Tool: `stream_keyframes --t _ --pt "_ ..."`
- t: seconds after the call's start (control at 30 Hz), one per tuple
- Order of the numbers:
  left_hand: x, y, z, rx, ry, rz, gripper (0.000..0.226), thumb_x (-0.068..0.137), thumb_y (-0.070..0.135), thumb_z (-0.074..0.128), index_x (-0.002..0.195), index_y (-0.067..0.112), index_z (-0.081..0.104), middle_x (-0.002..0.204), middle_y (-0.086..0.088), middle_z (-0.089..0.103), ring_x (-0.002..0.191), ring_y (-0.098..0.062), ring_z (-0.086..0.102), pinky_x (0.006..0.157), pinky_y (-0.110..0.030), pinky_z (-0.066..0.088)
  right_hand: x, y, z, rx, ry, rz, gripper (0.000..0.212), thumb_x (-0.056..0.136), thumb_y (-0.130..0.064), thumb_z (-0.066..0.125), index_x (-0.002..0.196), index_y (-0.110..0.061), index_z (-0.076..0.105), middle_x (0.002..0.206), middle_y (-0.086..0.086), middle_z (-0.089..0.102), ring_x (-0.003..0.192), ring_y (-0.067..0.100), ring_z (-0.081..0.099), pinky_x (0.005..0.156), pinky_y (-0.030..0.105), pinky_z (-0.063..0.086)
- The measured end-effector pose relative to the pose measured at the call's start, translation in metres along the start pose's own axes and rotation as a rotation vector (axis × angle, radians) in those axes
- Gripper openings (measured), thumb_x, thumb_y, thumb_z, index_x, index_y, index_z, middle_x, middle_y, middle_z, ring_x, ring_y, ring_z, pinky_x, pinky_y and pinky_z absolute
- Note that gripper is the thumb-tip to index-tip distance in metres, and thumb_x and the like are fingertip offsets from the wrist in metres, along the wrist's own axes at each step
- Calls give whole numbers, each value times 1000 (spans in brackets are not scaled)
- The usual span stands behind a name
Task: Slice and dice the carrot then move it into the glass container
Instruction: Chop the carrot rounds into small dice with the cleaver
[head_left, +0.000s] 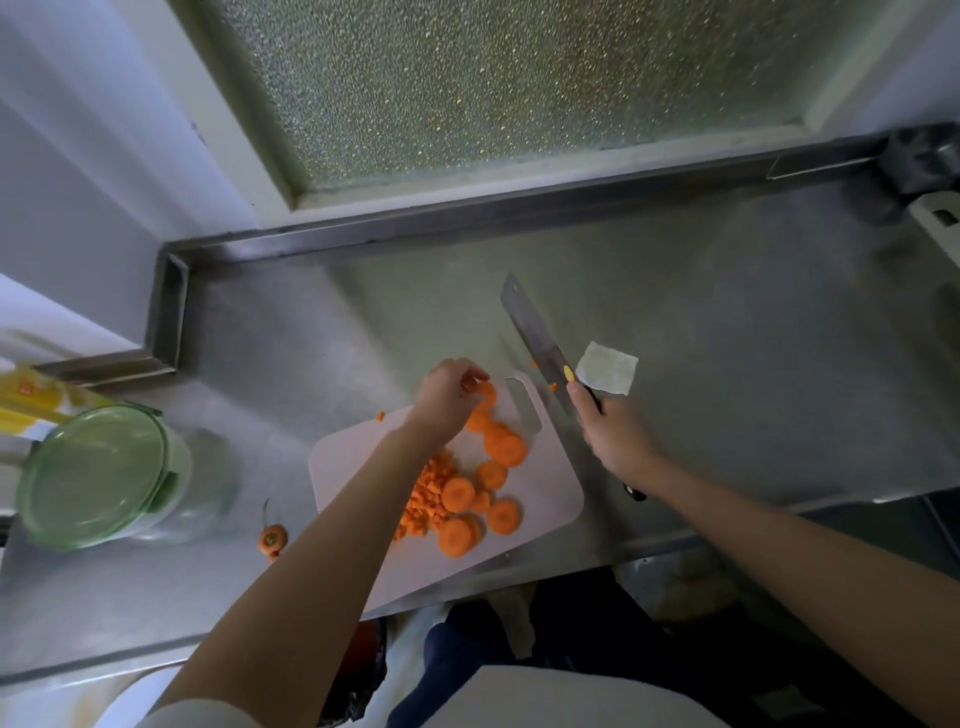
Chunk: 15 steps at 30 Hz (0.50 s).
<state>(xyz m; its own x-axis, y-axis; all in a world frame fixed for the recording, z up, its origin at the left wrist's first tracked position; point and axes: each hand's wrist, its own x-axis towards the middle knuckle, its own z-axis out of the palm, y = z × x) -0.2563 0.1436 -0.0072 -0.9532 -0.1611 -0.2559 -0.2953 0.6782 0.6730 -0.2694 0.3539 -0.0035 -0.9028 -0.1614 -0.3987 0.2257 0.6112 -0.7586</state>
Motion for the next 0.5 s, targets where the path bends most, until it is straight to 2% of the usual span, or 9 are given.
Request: stream_keyframes --t 0.17,0.27,0.3,0.37,0.5 --pt "-10 -7 8 226 -192 -2 38 82 2 63 120 7 60 117 -17 51 108 -31 53 89 -25 35 1 2 4 23 -11 -16 54 96 -50 38 59 -11 36 48 2 33 43 17 34 51 30 27" --pt "-15 -8 10 320 -226 -13 41 87 7 58 127 10 51 122 -14 45 113 -30 47 95 -29 35 1 3 7 27 -19 -16 62 96 -53 37 67 0 51 49 1 37 44 16 37 52 30 29" --pt "-17 -8 9 343 -232 -17 40 88 7 58 128 9 50 124 -15 43 115 -31 46 96 -30 35 1 2 8 25 -21 -20 62 96 -52 38 63 -2 52 47 -1 37 44 16 37 52 30 28" --pt "-20 -7 8 377 -248 -20 37 89 7 56 126 7 50 125 -17 42 117 -33 43 97 -32 35 -1 0 8 15 -22 -18 60 97 -50 39 50 -13 40 41 -6 35 43 15 36 50 28 27" --pt "-26 -5 1 280 -200 -9 29 87 3 58 116 1 56 118 -18 50 111 -32 49 89 -26 35 -5 -4 8 33 -44 -8 60 97 -49 40 45 -20 34 31 -10 34 38 8 34 48 26 24"
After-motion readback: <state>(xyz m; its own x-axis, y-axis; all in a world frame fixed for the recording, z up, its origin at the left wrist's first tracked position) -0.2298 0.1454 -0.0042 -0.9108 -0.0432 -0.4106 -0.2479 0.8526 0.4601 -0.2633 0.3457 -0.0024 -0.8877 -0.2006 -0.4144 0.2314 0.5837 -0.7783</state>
